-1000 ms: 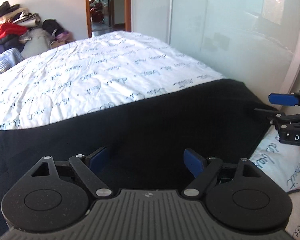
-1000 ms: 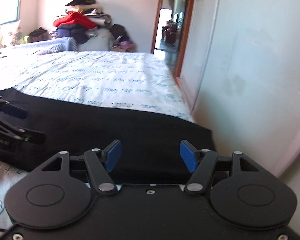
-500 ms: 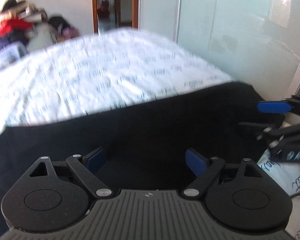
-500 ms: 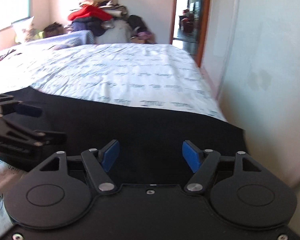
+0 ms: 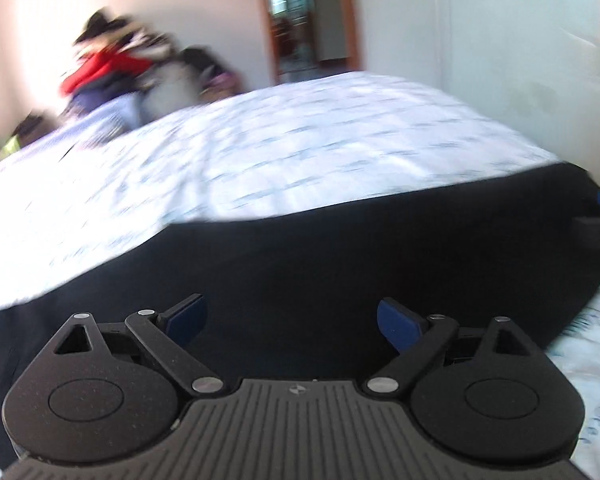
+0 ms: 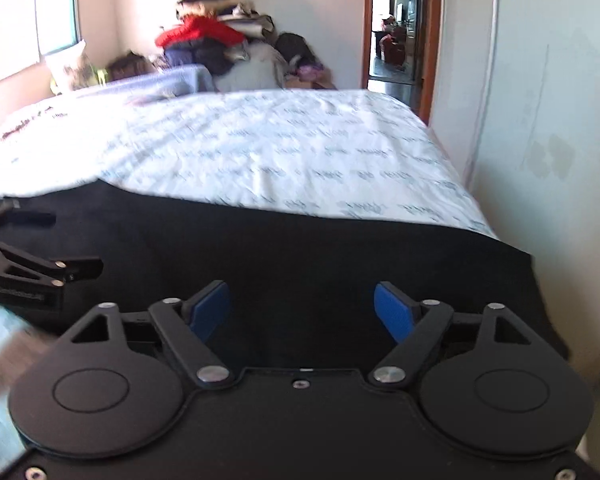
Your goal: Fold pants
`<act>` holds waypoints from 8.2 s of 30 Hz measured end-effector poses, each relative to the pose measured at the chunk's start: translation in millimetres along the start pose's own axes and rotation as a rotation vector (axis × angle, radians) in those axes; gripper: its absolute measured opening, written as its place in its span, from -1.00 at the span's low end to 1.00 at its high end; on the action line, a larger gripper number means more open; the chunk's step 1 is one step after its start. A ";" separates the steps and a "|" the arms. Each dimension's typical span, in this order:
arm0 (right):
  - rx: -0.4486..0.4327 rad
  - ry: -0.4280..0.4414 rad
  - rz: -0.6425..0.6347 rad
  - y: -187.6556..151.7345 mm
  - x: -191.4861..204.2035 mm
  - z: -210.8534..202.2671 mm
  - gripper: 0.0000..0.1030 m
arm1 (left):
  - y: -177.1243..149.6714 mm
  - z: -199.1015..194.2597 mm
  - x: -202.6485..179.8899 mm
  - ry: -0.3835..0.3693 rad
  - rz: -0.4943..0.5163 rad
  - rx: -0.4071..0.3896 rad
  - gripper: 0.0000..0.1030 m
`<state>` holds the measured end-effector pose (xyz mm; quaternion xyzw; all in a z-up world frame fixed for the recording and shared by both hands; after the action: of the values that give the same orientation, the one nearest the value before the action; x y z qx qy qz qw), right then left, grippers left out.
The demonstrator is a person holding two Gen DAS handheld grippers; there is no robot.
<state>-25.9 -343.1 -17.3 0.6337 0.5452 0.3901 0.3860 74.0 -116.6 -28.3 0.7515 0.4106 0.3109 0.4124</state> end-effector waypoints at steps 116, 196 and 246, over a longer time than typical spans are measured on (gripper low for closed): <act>-0.040 -0.215 1.021 -72.4 -178.4 -50.4 0.99 | 40.9 48.3 -186.1 -0.113 -0.023 0.035 0.92; -0.086 -0.277 -0.693 -55.3 60.8 -33.2 -0.87 | 60.1 126.7 -176.6 -0.659 -0.748 0.374 -0.80; -0.124 0.191 -0.610 -42.2 177.9 1.6 -0.86 | 9.9 48.5 19.7 -0.224 -0.265 0.047 -0.77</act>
<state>-22.9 -162.2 -43.4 0.3769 0.7190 0.3465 0.4700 125.9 -120.3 -39.7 0.7301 0.4646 0.1586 0.4752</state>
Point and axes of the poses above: each gripper's, at about its wrist camera, not at the fingertips, and z roughly the way its jaws point, x to its left, y to its top, the point moved 1 cm from there along z, roughly the way its jaws point, and after that the axes turned 13 degrees about -x, right-handed, at the moved point
